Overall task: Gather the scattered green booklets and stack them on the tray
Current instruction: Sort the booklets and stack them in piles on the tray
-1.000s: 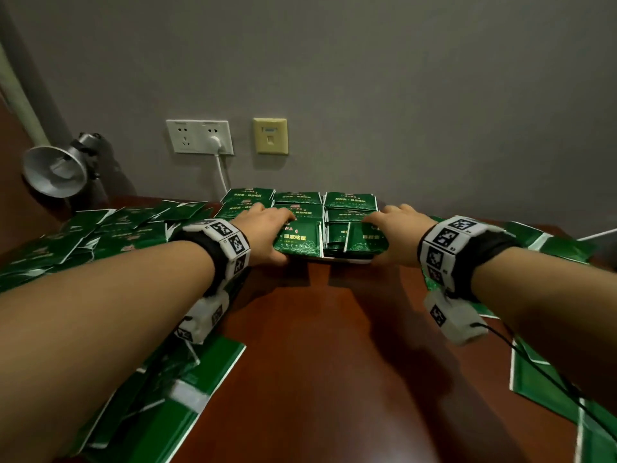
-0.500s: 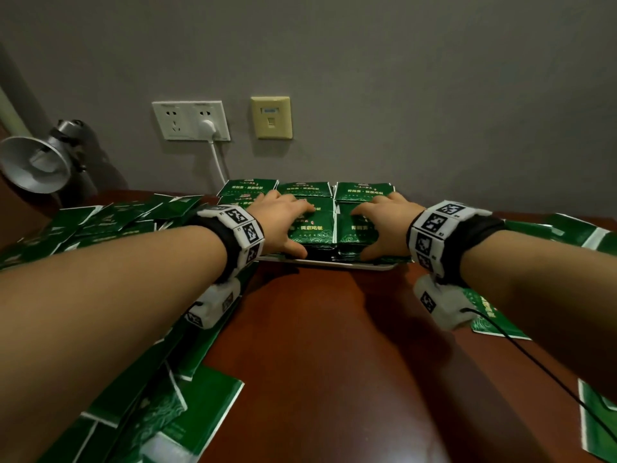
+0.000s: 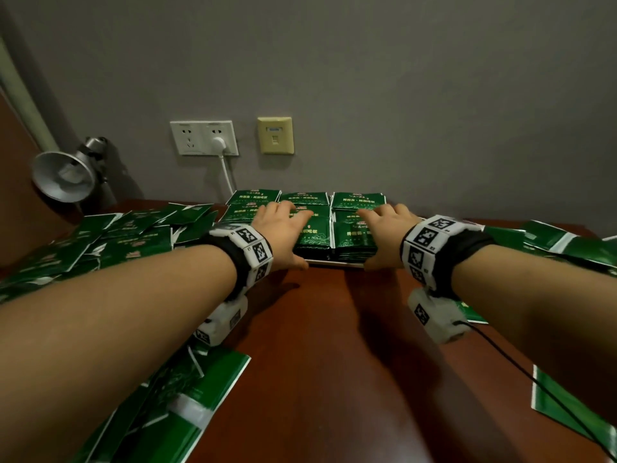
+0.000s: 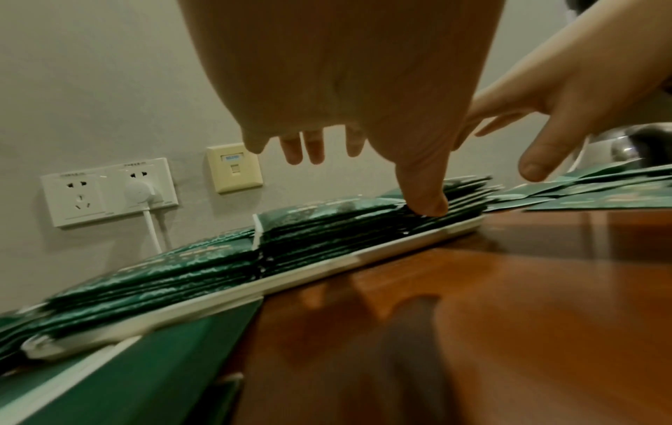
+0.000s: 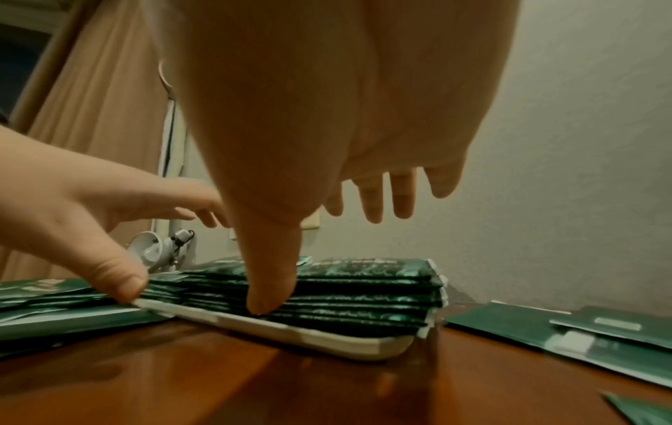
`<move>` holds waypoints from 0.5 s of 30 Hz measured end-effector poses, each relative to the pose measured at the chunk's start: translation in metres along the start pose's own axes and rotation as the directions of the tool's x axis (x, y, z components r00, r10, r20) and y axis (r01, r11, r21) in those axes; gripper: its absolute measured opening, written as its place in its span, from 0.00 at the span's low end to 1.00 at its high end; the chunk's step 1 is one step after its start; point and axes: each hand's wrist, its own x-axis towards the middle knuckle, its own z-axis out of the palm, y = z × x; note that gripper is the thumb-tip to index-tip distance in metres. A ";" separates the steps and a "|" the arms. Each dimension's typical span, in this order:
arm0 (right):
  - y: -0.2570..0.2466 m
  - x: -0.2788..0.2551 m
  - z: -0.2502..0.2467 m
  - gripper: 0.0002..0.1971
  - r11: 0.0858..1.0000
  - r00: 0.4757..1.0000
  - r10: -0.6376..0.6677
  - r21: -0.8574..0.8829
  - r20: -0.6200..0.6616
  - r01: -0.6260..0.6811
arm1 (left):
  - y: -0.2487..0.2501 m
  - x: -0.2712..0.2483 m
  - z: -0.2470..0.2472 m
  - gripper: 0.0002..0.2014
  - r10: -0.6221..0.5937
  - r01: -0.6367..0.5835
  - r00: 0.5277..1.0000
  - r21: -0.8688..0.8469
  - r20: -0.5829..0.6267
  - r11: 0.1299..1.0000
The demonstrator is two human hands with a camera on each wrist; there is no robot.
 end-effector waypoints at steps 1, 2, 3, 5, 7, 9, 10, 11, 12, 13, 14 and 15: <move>-0.001 -0.009 0.000 0.55 1.000 1.000 -0.008 0.008 -0.030 0.008 | 0.005 -0.008 -0.001 0.50 -0.005 0.005 1.000 -0.008 -0.003 1.000; -0.002 -0.018 0.002 0.55 1.000 0.999 -0.008 0.011 -0.047 0.008 | 0.010 -0.016 -0.001 0.48 -0.004 0.004 1.000 -0.017 -0.006 1.000; -0.002 -0.028 0.005 0.54 1.000 0.999 -0.007 0.004 -0.047 0.007 | 0.018 -0.025 -0.002 0.45 -0.001 0.001 1.000 -0.020 -0.003 1.000; -0.001 -0.050 0.017 0.53 1.000 1.000 0.021 -0.011 -0.015 -0.022 | 0.037 -0.041 0.001 0.42 0.011 -0.011 0.999 -0.003 0.046 1.000; 0.000 -0.077 0.029 0.50 0.998 0.998 0.042 -0.042 0.039 -0.040 | 0.057 -0.057 0.003 0.41 0.013 -0.013 0.988 -0.004 0.153 1.000; 0.005 -0.106 0.035 0.50 0.997 0.992 0.056 -0.062 0.114 -0.049 | 0.080 -0.069 0.009 0.43 0.013 -0.009 0.970 -0.015 0.244 1.000; 0.011 -0.117 0.039 0.49 0.995 0.983 0.081 -0.078 0.165 -0.069 | 0.092 -0.074 0.013 0.45 0.020 -0.016 0.963 -0.019 0.270 1.000; 0.018 -0.127 0.043 0.48 0.994 0.980 0.089 -0.084 0.178 -0.075 | 0.104 -0.081 0.015 0.46 0.029 -0.023 0.955 -0.023 0.296 0.999; 0.027 -0.135 0.044 0.46 0.991 0.976 0.102 -0.108 0.193 -0.082 | 0.117 -0.087 0.016 0.45 0.042 -0.037 0.948 -0.021 0.316 0.999; 0.036 -0.147 0.043 0.44 0.986 0.968 0.125 -0.132 0.217 -0.097 | 0.129 -0.092 0.015 0.43 0.055 -0.052 0.941 -0.017 0.334 0.998; 0.047 -0.158 0.044 0.40 0.987 0.959 0.141 -0.112 0.245 -0.117 | 0.139 -0.096 0.016 0.40 0.063 -0.063 0.937 -0.009 0.343 0.998; 0.054 -0.174 0.044 0.33 0.983 0.937 0.181 -0.069 0.300 -0.168 | 0.150 -0.100 0.014 0.38 0.066 -0.071 0.935 0.003 0.348 0.997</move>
